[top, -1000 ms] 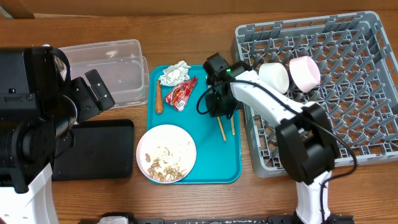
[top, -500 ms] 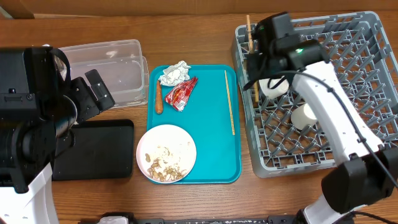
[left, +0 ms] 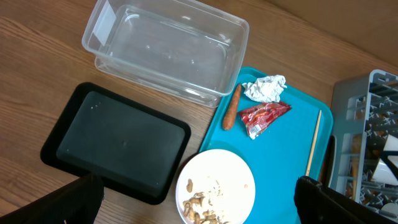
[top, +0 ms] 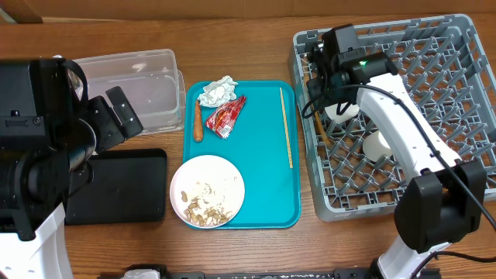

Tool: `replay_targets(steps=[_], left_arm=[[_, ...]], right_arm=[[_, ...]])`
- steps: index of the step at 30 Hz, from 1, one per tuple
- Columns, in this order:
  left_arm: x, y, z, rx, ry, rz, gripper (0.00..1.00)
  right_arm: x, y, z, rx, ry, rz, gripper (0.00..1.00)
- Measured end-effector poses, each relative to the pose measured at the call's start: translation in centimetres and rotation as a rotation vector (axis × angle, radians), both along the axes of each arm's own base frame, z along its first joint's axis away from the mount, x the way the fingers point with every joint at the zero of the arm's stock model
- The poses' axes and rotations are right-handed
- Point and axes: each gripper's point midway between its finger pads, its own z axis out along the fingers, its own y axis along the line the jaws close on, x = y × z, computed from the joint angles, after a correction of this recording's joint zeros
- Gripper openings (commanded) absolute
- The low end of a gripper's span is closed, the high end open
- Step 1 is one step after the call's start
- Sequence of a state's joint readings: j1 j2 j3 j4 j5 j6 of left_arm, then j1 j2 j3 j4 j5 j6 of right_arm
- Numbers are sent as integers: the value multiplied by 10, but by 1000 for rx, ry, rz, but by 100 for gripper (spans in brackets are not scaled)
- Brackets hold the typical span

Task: Sort waste into correct bins and load items into the dishwasher
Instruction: 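Carry the chopstick to the dish rack and drop it in, then grasp the second wooden chopstick on the tray with right gripper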

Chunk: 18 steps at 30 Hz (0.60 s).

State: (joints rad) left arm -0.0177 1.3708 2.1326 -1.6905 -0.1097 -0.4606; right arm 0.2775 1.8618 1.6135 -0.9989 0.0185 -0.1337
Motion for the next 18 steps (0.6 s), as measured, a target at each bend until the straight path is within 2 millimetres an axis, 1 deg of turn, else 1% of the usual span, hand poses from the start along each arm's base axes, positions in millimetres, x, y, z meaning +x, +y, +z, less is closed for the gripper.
replay_targets(steps=[3,5,8,11,15,17,18], left_arm=[[0,0,0,0,0,0,100],[0,0,0,0,0,0,100],[0,0,0,0,0,0,100],[0,0,0,0,0,0,100],[0,0,0,0,0,0,100],[0,0,0,0,0,0,100],[0,0,0,0,0,0,100]], right_arm=[[-11,4,-3,5,43,0,44],[-18,15,-4,32,67,8,44],[-33,41,-5,80,110,31,42],[-47,76,-4,116,125,66,42],[-54,109,-1,151,100,79,42],[-51,116,-1,156,75,48,39],[-49,115,-3,153,68,26,39]])
